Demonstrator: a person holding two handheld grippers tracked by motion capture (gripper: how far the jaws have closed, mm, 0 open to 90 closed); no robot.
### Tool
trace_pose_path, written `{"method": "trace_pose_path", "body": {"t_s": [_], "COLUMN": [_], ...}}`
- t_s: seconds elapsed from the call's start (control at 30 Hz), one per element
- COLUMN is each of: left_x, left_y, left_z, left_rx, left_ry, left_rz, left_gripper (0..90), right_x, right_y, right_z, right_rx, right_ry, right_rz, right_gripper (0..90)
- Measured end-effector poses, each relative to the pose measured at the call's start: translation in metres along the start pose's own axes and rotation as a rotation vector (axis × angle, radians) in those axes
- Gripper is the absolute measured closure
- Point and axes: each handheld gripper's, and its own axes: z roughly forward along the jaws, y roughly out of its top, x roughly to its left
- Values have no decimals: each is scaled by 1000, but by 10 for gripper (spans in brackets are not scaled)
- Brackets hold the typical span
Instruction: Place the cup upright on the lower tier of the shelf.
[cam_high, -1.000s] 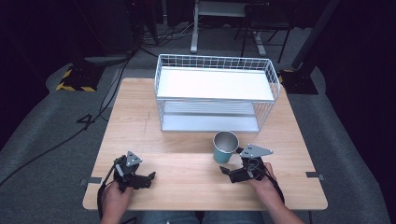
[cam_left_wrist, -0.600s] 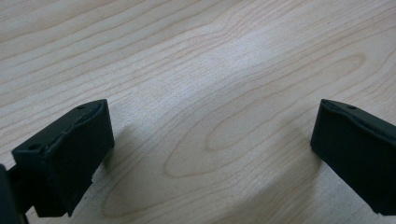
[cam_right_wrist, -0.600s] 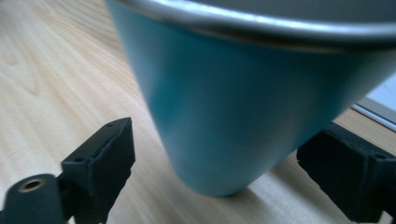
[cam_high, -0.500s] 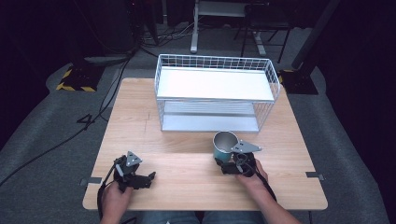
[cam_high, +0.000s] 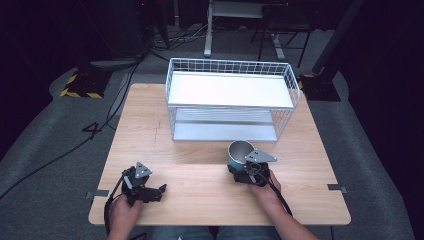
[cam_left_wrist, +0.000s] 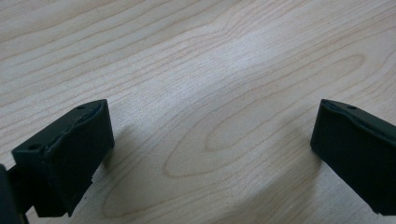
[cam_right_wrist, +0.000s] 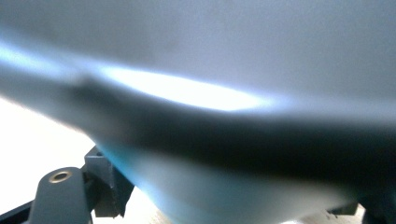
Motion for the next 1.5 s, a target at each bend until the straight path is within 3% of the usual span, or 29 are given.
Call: {"method": "trace_pose_path", "body": {"t_s": [0.3,0.67,1.07,1.27,1.5], "left_x": [0,0,0,0,0], "left_y": [0,0,0,0,0], "left_z": [0,0,0,0,0], "left_rx": [0,0,0,0,0], "left_ry": [0,0,0,0,0], "left_rz": [0,0,0,0,0], "left_gripper": [0,0,0,0,0], "right_x": [-1,-3,-9,-12,-20], "right_y": [-1,3,26,40,54], "right_z": [-1,-7,-14,-14,-10], "right_rx": [-8,-8,-28,-40,-55], "right_ry": [-5,-6,7,-5,-14], "right_rz": [21,12,23,9,28], "right_gripper": [223,225,224,224,223]}}
